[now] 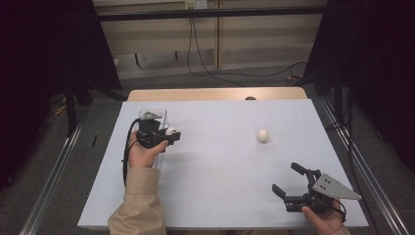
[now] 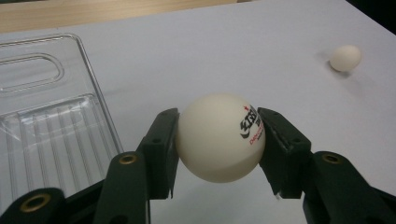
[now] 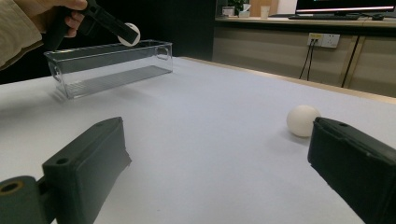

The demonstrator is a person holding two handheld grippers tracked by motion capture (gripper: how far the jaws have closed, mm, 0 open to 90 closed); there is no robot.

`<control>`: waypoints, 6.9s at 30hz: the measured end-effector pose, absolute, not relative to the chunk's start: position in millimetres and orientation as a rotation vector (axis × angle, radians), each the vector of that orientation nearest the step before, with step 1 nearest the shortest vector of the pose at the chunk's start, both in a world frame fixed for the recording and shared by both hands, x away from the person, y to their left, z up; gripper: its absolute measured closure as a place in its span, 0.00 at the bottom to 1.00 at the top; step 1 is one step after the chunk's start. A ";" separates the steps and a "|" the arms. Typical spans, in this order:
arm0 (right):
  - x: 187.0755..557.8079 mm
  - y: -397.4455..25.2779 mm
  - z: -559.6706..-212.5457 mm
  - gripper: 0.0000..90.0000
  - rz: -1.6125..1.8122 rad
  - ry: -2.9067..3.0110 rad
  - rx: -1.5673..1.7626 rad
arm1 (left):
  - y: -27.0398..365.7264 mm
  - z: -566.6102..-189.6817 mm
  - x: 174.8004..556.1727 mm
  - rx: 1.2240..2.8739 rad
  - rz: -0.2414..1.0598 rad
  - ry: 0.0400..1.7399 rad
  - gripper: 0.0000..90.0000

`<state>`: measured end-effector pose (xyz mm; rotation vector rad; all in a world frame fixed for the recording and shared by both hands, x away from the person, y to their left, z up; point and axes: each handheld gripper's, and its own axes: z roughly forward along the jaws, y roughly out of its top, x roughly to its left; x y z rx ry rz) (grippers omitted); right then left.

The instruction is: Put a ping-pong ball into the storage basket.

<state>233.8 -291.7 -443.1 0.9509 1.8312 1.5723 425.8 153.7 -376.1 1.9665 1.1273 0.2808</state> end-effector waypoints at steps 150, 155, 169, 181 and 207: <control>235.4 -290.2 -442.7 0.05 1.572 1.836 0.940 | 136.2 -375.1 421.6 2.003 0.364 1.134 0.17; 235.5 -290.3 -442.7 0.05 1.574 1.837 0.940 | 126.8 -375.9 421.3 2.018 0.351 1.102 0.17; 235.7 -290.0 -442.7 0.05 1.574 1.838 0.939 | 108.2 -382.2 421.4 2.027 0.302 1.060 0.14; 235.7 -290.1 -442.5 0.05 1.574 1.841 0.936 | 92.6 -385.5 420.0 2.057 0.294 1.013 0.14; 235.7 -290.0 -442.4 0.05 1.575 1.841 0.935 | 62.2 -397.9 419.0 2.078 0.176 0.927 0.11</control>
